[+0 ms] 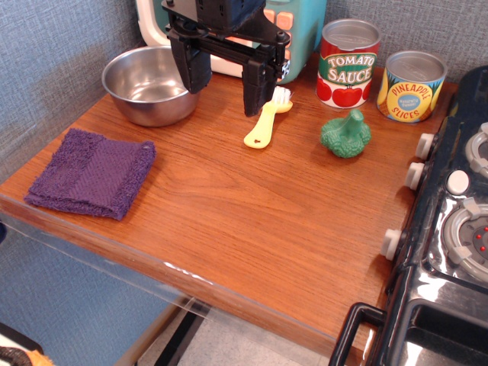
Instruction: Move the bowl to the right of the towel.
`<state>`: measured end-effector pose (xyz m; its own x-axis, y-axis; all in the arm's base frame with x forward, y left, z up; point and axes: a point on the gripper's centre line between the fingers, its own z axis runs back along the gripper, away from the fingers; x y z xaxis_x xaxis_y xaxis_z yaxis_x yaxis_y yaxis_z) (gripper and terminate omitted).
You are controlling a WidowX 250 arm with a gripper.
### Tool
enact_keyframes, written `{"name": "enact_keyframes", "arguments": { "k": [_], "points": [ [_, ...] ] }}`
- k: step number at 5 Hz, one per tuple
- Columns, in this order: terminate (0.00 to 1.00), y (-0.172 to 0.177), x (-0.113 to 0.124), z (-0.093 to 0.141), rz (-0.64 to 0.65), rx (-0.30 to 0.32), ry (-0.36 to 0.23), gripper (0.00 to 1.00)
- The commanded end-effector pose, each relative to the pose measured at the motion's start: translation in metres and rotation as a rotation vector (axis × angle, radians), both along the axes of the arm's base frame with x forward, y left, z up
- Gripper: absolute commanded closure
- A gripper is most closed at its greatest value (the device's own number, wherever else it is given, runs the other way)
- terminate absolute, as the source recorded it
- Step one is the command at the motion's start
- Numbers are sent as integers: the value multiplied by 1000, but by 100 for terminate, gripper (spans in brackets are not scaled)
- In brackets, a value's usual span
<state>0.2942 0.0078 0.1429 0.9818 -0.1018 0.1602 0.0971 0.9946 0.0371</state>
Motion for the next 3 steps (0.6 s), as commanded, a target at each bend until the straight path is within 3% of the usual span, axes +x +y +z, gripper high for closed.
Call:
{"name": "enact_keyframes", "arguments": {
  "k": [1, 3],
  "points": [
    [0, 0, 0, 0, 0, 0, 0, 0],
    [0, 48, 27, -5, 98, -2, 9, 0]
  ]
}}
